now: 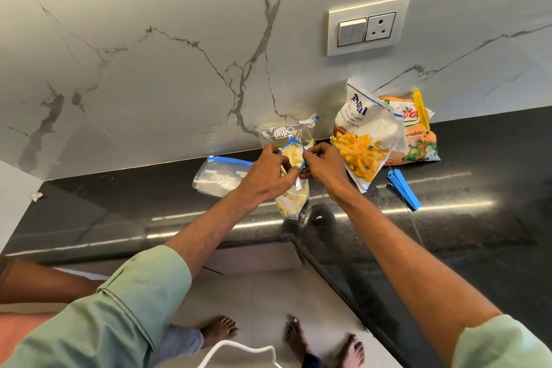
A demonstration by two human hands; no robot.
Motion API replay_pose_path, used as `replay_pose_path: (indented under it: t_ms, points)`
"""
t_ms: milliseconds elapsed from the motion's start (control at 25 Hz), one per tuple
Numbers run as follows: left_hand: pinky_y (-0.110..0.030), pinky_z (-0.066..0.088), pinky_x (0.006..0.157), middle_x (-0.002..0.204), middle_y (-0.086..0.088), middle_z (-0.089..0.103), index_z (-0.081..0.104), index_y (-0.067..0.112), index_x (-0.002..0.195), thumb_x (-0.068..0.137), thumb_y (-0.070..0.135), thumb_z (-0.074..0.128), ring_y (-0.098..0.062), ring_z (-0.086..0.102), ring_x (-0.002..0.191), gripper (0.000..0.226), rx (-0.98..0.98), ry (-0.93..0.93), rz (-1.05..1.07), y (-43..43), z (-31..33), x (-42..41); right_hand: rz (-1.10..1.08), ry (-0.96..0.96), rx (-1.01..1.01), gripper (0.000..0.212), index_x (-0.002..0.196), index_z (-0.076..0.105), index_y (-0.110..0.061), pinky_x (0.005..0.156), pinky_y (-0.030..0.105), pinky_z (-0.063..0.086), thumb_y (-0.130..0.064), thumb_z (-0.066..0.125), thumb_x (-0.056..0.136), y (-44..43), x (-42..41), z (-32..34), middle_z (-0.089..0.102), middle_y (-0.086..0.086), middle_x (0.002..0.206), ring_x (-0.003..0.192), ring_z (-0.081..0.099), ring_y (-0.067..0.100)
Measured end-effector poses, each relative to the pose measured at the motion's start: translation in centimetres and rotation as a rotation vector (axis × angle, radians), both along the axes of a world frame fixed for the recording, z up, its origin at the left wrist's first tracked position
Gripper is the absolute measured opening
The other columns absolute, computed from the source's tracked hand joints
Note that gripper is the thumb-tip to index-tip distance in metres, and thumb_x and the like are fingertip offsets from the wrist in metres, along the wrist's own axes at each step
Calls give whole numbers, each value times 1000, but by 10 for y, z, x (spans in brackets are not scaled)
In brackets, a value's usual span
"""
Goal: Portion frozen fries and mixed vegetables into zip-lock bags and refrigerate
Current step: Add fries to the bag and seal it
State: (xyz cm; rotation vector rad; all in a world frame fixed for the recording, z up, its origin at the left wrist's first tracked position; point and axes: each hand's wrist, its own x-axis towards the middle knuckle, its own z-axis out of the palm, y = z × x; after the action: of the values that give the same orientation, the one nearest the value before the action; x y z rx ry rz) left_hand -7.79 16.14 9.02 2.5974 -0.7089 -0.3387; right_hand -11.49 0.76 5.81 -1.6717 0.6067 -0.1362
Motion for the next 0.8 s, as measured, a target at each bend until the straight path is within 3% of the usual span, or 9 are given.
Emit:
replay_pose_path:
  t_ms: [80, 160, 240, 360, 560, 680, 800]
  points:
    - [-30, 50, 85, 129, -2, 45, 74, 15, 103, 89, 64, 65, -15, 57, 107, 52, 52, 15, -49, 5, -4, -4, -4, 6, -23, 4, 95, 67, -15, 81, 50, 65, -19, 68, 93, -1, 0, -1, 75, 5, 87, 73, 77, 22]
    - [-29, 47, 83, 132, -4, 49, 76, 14, 105, 90, 57, 68, -17, 57, 111, 46, 44, -38, -80, 10, -6, -6, -2, -7, 40, 3, 93, 65, -13, 78, 50, 66, -15, 67, 95, -1, -1, -1, 75, 7, 83, 68, 78, 24]
    - [-27, 44, 78, 128, -6, 54, 76, 11, 108, 95, 45, 69, -15, 57, 101, 38, 31, -68, -64, 11, -5, -6, -4, -14, 55, 4, 95, 65, -10, 77, 50, 66, -13, 67, 96, -1, -1, 1, 74, 8, 82, 66, 77, 24]
    - [-29, 43, 77, 112, -3, 53, 75, 10, 107, 95, 44, 68, -15, 54, 96, 36, 20, -68, 29, 7, -3, -5, -7, -9, 9, 7, 98, 66, -9, 76, 48, 66, -15, 68, 96, -1, -1, 4, 75, 7, 80, 64, 77, 21]
    - [-47, 59, 77, 77, -4, 74, 81, 13, 92, 101, 37, 60, -19, 69, 72, 33, -221, 41, 348, 11, -2, 6, 1, 21, -101, 10, 95, 66, -11, 75, 47, 66, -19, 71, 93, -7, -4, 8, 75, 2, 78, 58, 75, 17]
    - [-39, 53, 63, 63, 1, 68, 79, 18, 83, 103, 36, 58, -15, 61, 59, 35, -214, -28, 387, 14, -2, 10, 45, 47, -197, 10, 94, 67, -13, 70, 39, 66, -21, 72, 90, -8, -3, 12, 75, 2, 82, 55, 74, 13]
    - [-31, 44, 66, 72, 6, 69, 79, 21, 79, 104, 33, 56, -12, 58, 66, 35, -274, -40, 440, 13, -3, 10, 120, 58, -322, 12, 96, 67, -16, 68, 33, 64, -25, 73, 89, -6, -3, 15, 76, 1, 83, 54, 73, 11]
